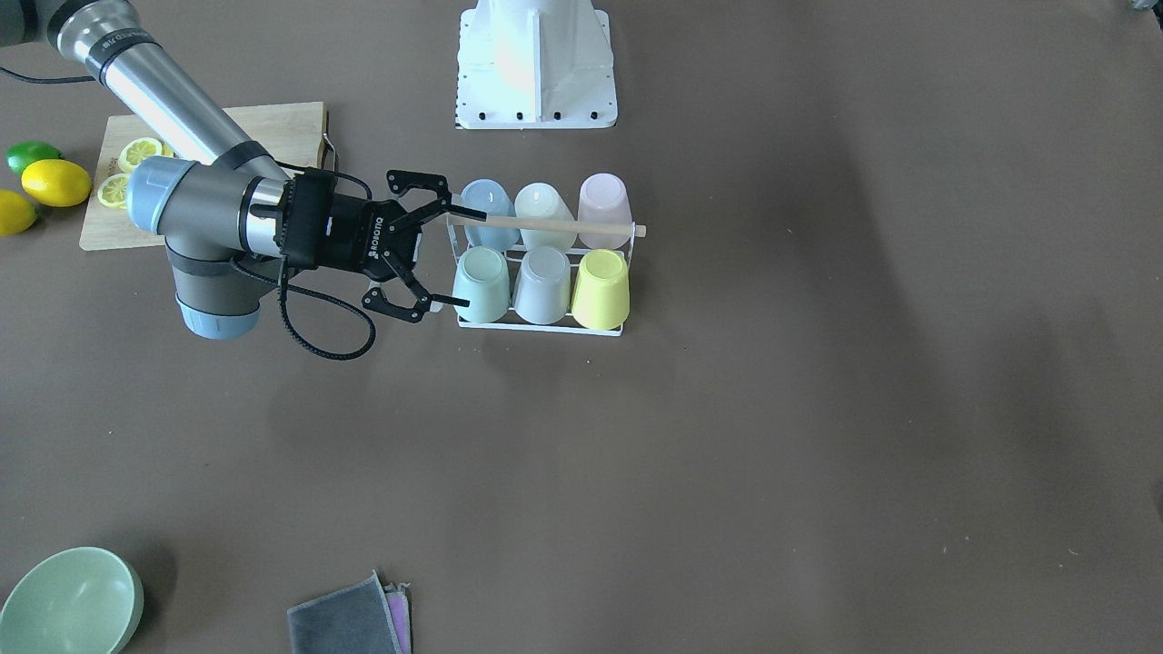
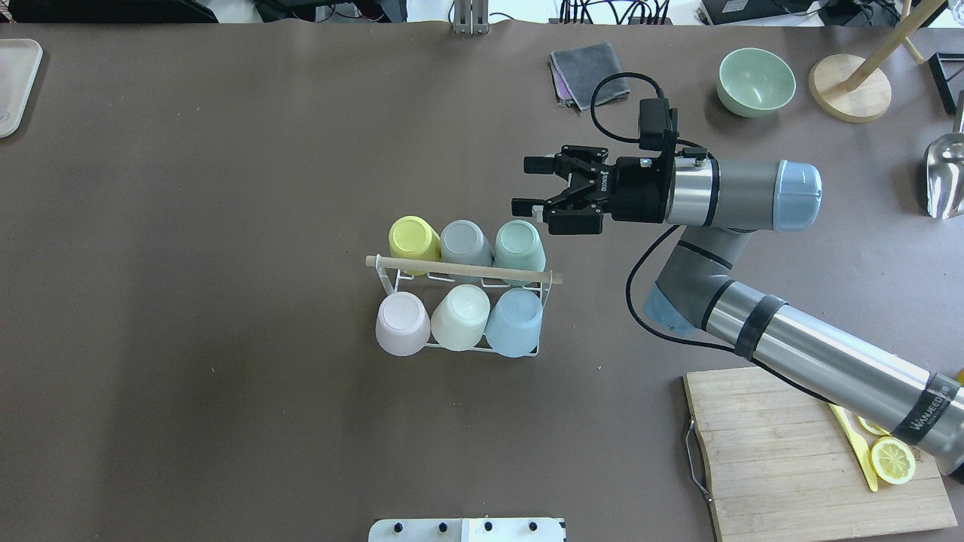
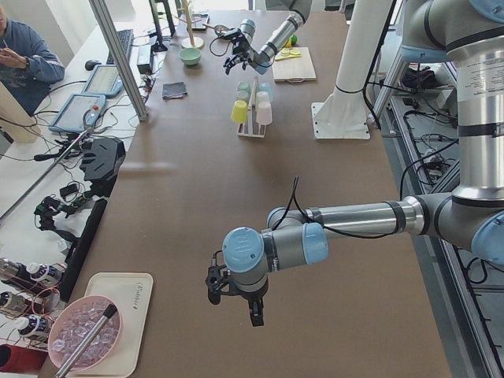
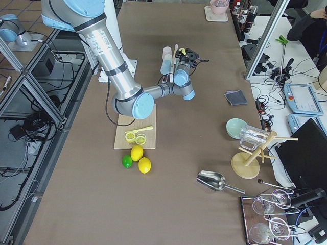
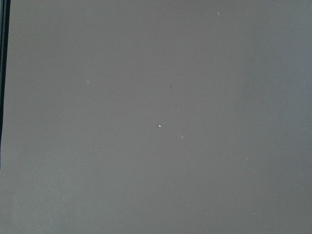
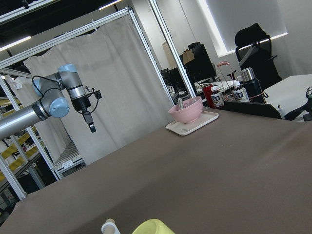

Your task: Place cup on cup holder

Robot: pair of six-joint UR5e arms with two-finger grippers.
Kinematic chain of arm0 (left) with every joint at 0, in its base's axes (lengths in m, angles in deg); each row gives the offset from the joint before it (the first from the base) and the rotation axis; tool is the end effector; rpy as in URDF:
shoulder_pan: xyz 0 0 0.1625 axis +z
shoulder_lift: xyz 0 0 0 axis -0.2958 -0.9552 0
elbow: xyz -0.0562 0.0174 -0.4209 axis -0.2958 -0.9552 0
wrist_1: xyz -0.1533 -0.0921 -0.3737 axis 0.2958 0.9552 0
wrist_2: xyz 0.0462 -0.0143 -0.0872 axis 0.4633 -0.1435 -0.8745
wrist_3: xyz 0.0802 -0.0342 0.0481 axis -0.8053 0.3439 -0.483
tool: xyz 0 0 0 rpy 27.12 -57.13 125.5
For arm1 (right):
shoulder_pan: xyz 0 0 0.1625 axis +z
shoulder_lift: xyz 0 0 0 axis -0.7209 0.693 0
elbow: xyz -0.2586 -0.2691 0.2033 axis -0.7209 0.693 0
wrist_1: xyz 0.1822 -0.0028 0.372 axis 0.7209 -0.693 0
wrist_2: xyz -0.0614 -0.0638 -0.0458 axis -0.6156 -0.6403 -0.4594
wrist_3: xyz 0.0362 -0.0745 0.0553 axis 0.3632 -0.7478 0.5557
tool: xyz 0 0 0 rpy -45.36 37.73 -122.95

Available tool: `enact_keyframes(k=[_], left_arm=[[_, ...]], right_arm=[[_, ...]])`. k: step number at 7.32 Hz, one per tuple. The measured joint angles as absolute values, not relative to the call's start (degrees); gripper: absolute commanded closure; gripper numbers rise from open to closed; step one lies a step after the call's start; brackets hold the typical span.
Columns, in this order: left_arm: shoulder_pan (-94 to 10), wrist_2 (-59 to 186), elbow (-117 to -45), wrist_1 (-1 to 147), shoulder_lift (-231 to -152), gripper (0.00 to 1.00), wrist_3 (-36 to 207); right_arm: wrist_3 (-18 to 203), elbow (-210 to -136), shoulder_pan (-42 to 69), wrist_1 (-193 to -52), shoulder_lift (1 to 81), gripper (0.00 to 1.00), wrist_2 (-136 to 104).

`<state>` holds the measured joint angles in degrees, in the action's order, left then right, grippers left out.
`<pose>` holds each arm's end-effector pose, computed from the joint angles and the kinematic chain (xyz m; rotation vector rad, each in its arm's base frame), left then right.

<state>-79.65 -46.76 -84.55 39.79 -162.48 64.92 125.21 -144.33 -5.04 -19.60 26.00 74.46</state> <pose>-0.1147 -0.3908 0.7115 -0.1224 0.7411 -0.0948 -0.4265 -0.4969 0.3072 1.2499 -1.7813 -0.4426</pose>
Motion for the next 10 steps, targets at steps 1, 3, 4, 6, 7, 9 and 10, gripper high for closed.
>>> enact_keyframes(k=[1,3,4,6,7,9,10], left_arm=[[-79.6,-46.8,-84.5,39.8,-162.5,0.01,64.9],[-79.6,-46.8,-84.5,39.8,-162.5,0.01,64.9],[-79.6,-46.8,-84.6,39.8,-162.5,0.01,64.9],[-79.6,-46.8,-84.6,39.8,-162.5,0.01,64.9],[-79.6,-46.8,-84.6,39.8,-162.5,0.01,64.9],[-79.6,-46.8,-84.6,39.8,-162.5,0.01,64.9],[-79.6,-46.8,-84.6,39.8,-162.5,0.01,64.9]], right_arm=[[125.1,-144.1,-2.7,-21.9,26.1,0.0,74.7],[125.0,-144.2,3.0,-34.4,25.8,0.0,74.5],[125.0,-144.4,4.8,-42.7,25.2,0.0,74.2],[124.9,-145.9,7.8,-60.8,24.0,0.0,74.3],[124.9,-148.3,8.7,-70.4,24.1,0.0,74.7],[124.9,-153.6,9.7,-86.1,26.6,0.0,75.1],[124.1,-157.8,10.1,-93.7,29.0,0.0,75.2]])
